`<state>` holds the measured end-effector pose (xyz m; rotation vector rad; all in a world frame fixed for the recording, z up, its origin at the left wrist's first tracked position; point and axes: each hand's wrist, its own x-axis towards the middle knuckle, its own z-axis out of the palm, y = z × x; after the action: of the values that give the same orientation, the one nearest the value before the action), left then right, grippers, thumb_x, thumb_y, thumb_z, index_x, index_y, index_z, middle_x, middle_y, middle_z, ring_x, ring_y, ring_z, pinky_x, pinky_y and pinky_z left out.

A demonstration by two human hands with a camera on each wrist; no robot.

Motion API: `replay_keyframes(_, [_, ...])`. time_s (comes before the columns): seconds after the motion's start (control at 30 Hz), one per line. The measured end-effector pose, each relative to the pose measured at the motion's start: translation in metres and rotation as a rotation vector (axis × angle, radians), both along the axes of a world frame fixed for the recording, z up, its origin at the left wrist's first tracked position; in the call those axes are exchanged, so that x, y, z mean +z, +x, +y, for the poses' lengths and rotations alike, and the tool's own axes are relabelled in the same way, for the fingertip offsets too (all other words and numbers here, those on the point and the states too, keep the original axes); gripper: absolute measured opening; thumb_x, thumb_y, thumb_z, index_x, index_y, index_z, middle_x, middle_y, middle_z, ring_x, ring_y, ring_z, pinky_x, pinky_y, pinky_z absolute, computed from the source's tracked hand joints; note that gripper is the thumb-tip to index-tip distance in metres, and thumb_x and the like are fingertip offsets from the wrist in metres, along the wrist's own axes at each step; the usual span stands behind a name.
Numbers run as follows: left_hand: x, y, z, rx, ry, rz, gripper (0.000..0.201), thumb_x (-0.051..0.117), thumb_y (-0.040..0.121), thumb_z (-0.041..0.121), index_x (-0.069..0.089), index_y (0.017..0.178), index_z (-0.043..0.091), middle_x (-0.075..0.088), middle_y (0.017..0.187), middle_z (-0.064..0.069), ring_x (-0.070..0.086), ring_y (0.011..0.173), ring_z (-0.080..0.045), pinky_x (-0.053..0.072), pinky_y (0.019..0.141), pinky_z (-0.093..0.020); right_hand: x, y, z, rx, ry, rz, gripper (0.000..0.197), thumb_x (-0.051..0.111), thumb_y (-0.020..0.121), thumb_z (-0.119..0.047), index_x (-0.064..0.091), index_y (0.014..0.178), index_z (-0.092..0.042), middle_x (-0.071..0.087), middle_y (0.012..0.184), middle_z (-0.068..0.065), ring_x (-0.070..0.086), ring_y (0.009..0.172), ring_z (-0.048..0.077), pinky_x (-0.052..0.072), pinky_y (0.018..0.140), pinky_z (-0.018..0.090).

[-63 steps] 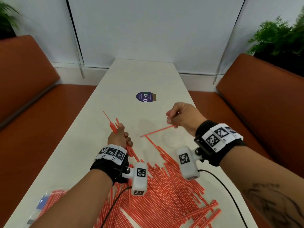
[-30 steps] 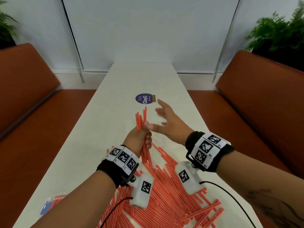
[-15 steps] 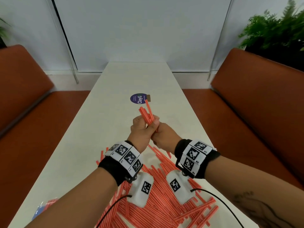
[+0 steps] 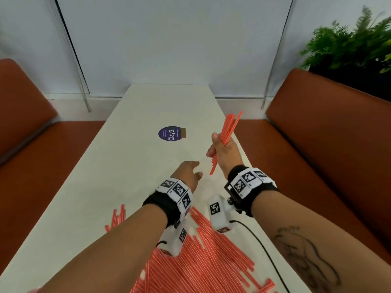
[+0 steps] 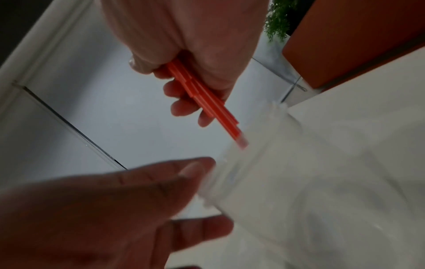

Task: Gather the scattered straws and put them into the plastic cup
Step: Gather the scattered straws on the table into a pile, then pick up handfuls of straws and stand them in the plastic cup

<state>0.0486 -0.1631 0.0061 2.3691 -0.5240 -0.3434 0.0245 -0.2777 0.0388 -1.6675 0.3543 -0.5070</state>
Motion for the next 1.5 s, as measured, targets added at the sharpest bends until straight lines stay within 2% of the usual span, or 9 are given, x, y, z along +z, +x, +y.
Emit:
replay_keyframes(0.2, [0.000, 0.005, -0.006, 0.019, 0.033, -0.030, 0.047, 0.049, 0.094, 0.024, 0.042, 0.139, 0.013, 0.041, 0.147, -0.005, 0.041, 0.133, -0.020, 0.031, 0.106, -0.028, -0.022, 0.004, 0.000, 0.072, -0.091, 0.096, 0.013, 0.062, 0.088, -0.019, 0.051, 0.081, -0.018, 0.062, 0.079, 0.006, 0.063, 0.075, 0.021, 0.052, 0.075, 0.032])
replay_keyframes(0.37, [0.003, 0.004, -0.006, 0.003, 0.019, -0.014, 0.048, 0.051, 0.093, 0.023, 0.042, 0.139, 0.011, 0.042, 0.146, -0.006, 0.041, 0.134, -0.021, 0.030, 0.108, -0.028, -0.018, -0.001, -0.008, 0.029, -0.182, 0.131, 0.034, 0.070, 0.080, -0.012, 0.054, 0.110, -0.011, 0.060, 0.101, 0.001, 0.056, 0.089, 0.013, 0.044, 0.071, 0.017])
replay_keyframes(0.63, [0.022, -0.008, 0.008, 0.051, -0.029, 0.002, 0.047, 0.056, 0.091, 0.021, 0.045, 0.136, 0.012, 0.048, 0.142, -0.006, 0.049, 0.125, -0.025, 0.037, 0.105, -0.033, 0.020, -0.022, -0.022, 0.017, -0.374, 0.112, 0.043, 0.067, 0.084, -0.013, 0.051, 0.124, -0.014, 0.058, 0.123, 0.000, 0.050, 0.108, 0.006, 0.042, 0.098, 0.024])
replay_keyframes(0.77, [0.042, -0.019, 0.032, 0.046, -0.066, 0.007, 0.035, 0.057, 0.090, 0.016, 0.057, 0.122, 0.004, 0.059, 0.127, -0.014, 0.056, 0.116, -0.032, 0.044, 0.099, -0.035, 0.047, -0.051, -0.015, 0.049, -0.404, 0.073, 0.022, 0.064, 0.085, -0.010, 0.057, 0.104, -0.018, 0.061, 0.090, 0.001, 0.059, 0.082, 0.012, 0.050, 0.073, 0.022])
replay_keyframes(0.93, [0.038, -0.052, 0.078, 0.010, 0.041, 0.133, 0.026, 0.055, 0.091, 0.024, 0.059, 0.109, 0.006, 0.062, 0.102, -0.009, 0.065, 0.088, -0.027, 0.041, 0.060, -0.023, 0.036, -0.102, 0.013, 0.330, -0.575, 0.456, 0.012, 0.062, 0.086, -0.011, 0.059, 0.098, -0.010, 0.059, 0.068, 0.001, 0.056, 0.055, 0.011, 0.047, 0.046, 0.023])
replay_keyframes(1.1, [0.005, -0.086, 0.104, -0.044, 0.327, 0.192, 0.033, 0.057, 0.090, 0.030, 0.041, 0.063, 0.020, 0.039, 0.067, 0.000, 0.043, 0.060, -0.016, 0.029, 0.051, -0.021, -0.014, -0.120, 0.028, 0.400, -0.875, 0.841, 0.029, 0.061, 0.088, -0.030, 0.062, 0.086, -0.001, 0.059, 0.080, 0.006, 0.056, 0.073, 0.020, 0.049, 0.061, 0.025])
replay_keyframes(1.2, [-0.010, -0.097, 0.110, -0.029, 0.434, 0.174, 0.020, 0.061, 0.085, 0.037, 0.053, 0.080, 0.019, 0.050, 0.083, 0.001, 0.053, 0.074, -0.014, 0.040, 0.066, -0.023, -0.032, -0.122, 0.036, 0.425, -0.915, 0.976, 0.043, 0.061, 0.085, -0.044, 0.059, 0.090, -0.001, 0.058, 0.086, 0.008, 0.058, 0.083, 0.022, 0.047, 0.071, 0.025])
replay_keyframes(1.4, [-0.019, -0.098, 0.112, -0.009, 0.416, 0.204, 0.030, 0.061, 0.084, 0.041, 0.046, 0.067, 0.023, 0.045, 0.074, 0.005, 0.044, 0.064, -0.010, 0.031, 0.057, -0.020, -0.046, -0.112, 0.057, 0.450, -1.015, 1.067, 0.046, 0.061, 0.087, -0.039, 0.057, 0.112, 0.000, 0.063, 0.115, 0.011, 0.060, 0.111, 0.025, 0.049, 0.096, 0.032])
replay_keyframes(1.5, [-0.022, -0.096, 0.115, -0.016, 0.404, 0.202, 0.028, 0.061, 0.084, 0.042, 0.052, 0.073, 0.018, 0.051, 0.080, 0.000, 0.050, 0.071, -0.018, 0.034, 0.058, -0.022, -0.054, -0.107, 0.063, 0.515, -1.070, 1.141, 0.025, 0.055, 0.092, -0.029, 0.056, 0.087, -0.005, 0.061, 0.104, 0.008, 0.057, 0.113, 0.022, 0.044, 0.101, 0.031])
